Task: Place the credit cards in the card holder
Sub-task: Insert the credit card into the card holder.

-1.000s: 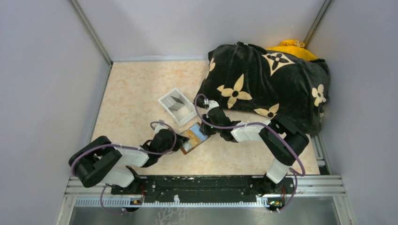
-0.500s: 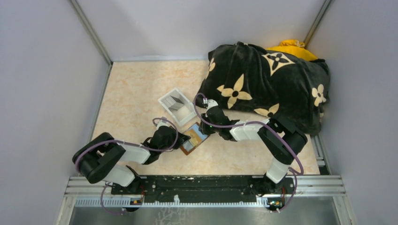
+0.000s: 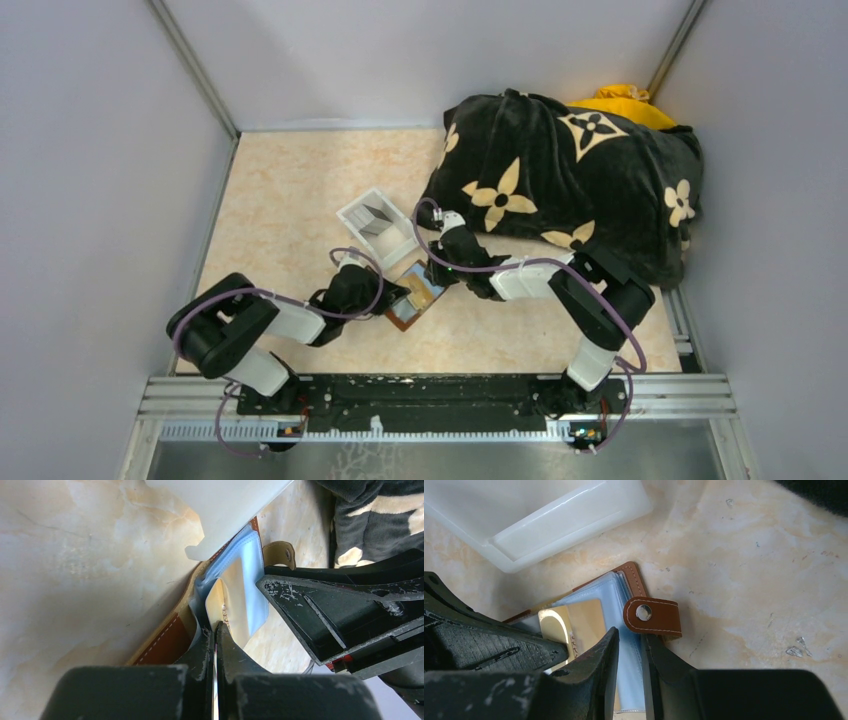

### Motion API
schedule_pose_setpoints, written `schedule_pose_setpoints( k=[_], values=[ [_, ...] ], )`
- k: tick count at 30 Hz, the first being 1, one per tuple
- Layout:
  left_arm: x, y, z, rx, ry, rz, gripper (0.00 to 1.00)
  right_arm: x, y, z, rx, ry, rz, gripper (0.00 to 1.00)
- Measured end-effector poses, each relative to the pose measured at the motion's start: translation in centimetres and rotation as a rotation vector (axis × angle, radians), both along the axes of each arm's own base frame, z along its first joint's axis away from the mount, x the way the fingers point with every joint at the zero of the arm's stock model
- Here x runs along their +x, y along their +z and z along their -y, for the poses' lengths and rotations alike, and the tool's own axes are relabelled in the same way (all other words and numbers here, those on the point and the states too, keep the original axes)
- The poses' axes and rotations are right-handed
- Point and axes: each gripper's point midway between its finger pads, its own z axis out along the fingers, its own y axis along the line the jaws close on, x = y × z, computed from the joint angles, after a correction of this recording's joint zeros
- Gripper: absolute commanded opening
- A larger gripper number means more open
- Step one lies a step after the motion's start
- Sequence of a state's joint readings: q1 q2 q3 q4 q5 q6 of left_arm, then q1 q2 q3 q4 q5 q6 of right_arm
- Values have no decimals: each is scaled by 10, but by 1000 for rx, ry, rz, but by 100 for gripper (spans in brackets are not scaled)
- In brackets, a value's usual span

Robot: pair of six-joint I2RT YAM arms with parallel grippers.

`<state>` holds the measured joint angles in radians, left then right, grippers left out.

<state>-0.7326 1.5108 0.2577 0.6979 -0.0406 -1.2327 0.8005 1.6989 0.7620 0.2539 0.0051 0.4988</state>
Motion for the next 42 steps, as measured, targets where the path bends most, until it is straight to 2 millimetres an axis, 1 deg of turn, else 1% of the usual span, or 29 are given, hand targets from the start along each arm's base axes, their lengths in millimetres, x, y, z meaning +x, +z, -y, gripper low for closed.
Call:
schedule_pose_setpoints(
  k=[2,5,8,10,15,19,23,27,31,32,34,37,42],
  values=[
    [1,0,4,-20,1,-4,0,2,0,2,-3,-7,5,24],
    [3,1,6,-42,7,-10,9,4,0,3,-8,-12,10,24],
    [4,2,9,-51,10,-17,15,5,0,3,-11,-15,17,24],
    [4,2,11,-50,9,-24,20,6,0,4,-12,-19,21,24],
    [-1,3,13,-31,5,-44,27,7,0,3,-8,-20,22,24],
    [-12,5,6,-5,8,-63,32,2,0,-2,9,5,8,24],
    [-20,6,-5,17,26,-69,33,0,0,-5,22,18,0,24],
    [-22,7,-10,31,34,-65,33,-2,0,-7,26,27,-5,24],
    [-23,8,-12,49,24,-51,29,-2,0,-7,26,27,-5,24],
    [-23,8,-13,58,21,-44,28,-2,0,-7,26,27,-5,24],
    [-24,8,-15,74,17,-36,21,-2,0,-7,26,27,-5,24],
    [-25,7,-18,104,8,-22,14,-2,0,-7,26,27,-5,24],
    [-27,3,-20,152,-14,2,6,-2,0,-7,25,27,-5,24]
  ],
)
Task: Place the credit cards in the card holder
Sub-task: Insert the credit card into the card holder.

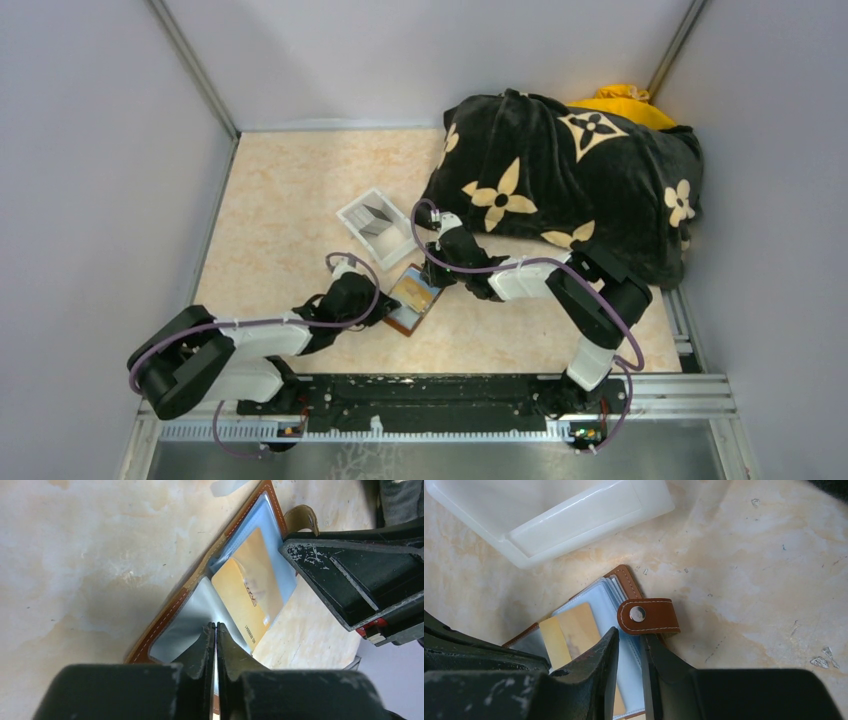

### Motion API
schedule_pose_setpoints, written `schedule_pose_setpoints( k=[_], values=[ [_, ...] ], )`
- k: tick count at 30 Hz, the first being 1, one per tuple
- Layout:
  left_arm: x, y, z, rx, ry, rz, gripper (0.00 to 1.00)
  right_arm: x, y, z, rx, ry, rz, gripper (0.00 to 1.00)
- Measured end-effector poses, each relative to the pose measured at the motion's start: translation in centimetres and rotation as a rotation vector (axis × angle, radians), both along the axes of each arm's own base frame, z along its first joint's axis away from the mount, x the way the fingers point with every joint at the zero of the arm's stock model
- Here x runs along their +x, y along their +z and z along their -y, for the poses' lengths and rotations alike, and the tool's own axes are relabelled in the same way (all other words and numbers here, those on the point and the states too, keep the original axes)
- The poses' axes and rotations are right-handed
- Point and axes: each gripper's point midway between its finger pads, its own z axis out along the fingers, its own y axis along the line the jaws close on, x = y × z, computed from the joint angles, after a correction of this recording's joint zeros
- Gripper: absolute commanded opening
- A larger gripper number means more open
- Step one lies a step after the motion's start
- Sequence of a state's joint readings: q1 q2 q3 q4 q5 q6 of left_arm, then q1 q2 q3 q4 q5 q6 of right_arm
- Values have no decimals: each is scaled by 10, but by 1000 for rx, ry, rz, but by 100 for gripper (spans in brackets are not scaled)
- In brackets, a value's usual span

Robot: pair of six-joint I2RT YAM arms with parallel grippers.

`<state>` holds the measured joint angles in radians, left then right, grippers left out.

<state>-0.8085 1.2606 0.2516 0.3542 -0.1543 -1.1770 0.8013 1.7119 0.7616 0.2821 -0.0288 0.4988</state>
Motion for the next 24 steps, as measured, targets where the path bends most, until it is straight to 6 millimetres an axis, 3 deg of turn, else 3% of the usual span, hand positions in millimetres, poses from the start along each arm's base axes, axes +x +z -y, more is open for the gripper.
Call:
schedule_pose_setpoints(
  k=[13,24],
  values=[
    [5,-1,25,82,-94,29,4,0,0,0,0,1,0,24],
    [12,-1,26,122,-81,43,10,0,0,0,1,1,-1,24]
  ],
)
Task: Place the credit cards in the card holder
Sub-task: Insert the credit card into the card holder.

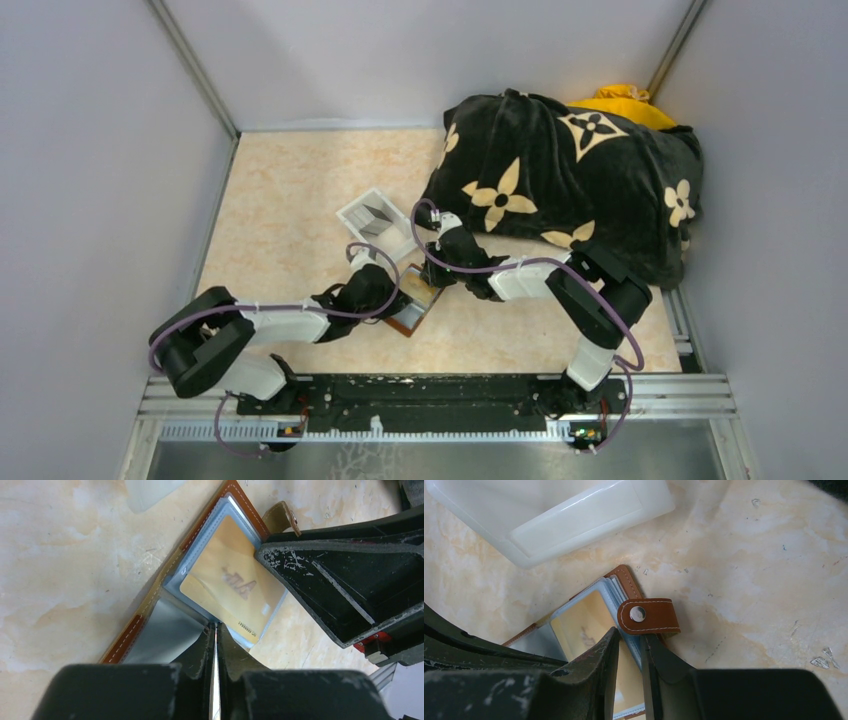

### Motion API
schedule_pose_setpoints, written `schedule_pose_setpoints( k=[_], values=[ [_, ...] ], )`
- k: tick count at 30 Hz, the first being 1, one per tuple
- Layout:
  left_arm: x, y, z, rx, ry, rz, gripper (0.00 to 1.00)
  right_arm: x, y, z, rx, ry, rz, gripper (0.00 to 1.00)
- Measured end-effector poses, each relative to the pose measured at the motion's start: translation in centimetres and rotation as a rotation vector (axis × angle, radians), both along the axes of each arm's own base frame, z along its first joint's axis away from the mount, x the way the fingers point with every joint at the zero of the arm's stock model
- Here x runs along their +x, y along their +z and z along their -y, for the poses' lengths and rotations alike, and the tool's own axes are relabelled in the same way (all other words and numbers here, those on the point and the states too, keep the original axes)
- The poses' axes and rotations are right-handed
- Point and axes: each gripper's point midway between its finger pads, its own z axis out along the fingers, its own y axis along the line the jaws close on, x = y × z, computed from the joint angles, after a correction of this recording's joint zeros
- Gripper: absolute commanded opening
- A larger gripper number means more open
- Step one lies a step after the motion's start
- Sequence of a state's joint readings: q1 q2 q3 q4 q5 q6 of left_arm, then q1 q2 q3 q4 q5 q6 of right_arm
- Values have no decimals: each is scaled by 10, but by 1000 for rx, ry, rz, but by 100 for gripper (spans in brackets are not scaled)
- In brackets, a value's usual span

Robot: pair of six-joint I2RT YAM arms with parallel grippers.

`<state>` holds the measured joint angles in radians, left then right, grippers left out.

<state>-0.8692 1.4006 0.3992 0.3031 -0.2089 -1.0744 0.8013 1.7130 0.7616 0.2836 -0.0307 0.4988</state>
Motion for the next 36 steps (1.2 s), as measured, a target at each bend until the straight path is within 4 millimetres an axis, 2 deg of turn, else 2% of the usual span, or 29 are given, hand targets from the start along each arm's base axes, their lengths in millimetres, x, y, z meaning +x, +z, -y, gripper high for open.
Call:
schedule_pose_setpoints(
  k=[20,29,36],
  values=[
    [12,0,1,70,19,30,12,4,0,1,-2,-18,16,24],
    [18,1,-27,123,116,55,14,-7,0,-8,6,3,5,24],
    [17,3,-36,142,138,59,16,-13,0,-12,7,16,-3,24]
  ],
)
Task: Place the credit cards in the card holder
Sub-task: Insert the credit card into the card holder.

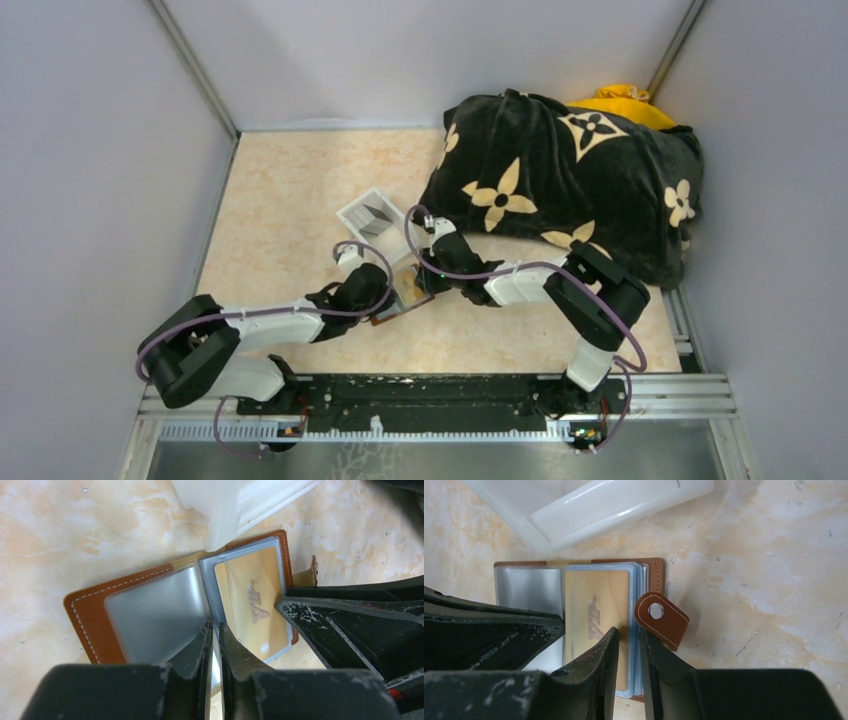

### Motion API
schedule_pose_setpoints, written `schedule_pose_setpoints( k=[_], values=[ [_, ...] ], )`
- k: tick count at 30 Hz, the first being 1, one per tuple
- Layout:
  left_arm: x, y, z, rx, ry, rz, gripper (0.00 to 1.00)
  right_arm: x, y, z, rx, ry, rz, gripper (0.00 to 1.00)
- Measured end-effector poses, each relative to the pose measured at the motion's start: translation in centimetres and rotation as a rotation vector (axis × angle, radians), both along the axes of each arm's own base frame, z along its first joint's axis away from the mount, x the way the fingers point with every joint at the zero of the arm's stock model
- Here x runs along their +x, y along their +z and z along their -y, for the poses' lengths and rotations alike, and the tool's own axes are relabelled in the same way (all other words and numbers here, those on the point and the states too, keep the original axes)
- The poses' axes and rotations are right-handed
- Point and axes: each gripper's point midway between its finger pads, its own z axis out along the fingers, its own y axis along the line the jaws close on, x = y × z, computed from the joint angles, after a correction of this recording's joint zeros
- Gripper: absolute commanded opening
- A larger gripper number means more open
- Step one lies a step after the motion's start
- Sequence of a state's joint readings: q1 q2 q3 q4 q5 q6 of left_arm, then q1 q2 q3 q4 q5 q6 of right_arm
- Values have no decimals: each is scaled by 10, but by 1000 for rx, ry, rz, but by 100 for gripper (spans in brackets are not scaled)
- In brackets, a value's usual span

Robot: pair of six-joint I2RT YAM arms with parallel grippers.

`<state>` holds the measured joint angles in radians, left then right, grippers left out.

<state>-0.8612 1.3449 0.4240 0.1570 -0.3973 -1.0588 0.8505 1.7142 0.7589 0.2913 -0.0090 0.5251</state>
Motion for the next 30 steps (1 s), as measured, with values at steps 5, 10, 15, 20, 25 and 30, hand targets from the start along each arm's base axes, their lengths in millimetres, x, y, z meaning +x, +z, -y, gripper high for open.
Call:
schedule_pose_setpoints(
  k=[5,10,15,20,25,30],
  values=[
    [-3,6,-7,8,10,6,20,-8,1,2,-19,12,-14,24],
    [-4,19,-10,-8,17,26,23,-17,2,13,-68,13,-32,24],
    [-4,28,-13,-18,26,43,24,-19,3,26,-128,18,-24,24],
    [-4,30,-20,-7,52,51,24,-8,17,36,-208,20,51,25],
    [-1,35,-26,-6,85,71,24,25,59,30,-246,-1,215,25],
    [2,40,-34,8,117,95,25,46,94,29,-234,-43,346,0]
  ],
)
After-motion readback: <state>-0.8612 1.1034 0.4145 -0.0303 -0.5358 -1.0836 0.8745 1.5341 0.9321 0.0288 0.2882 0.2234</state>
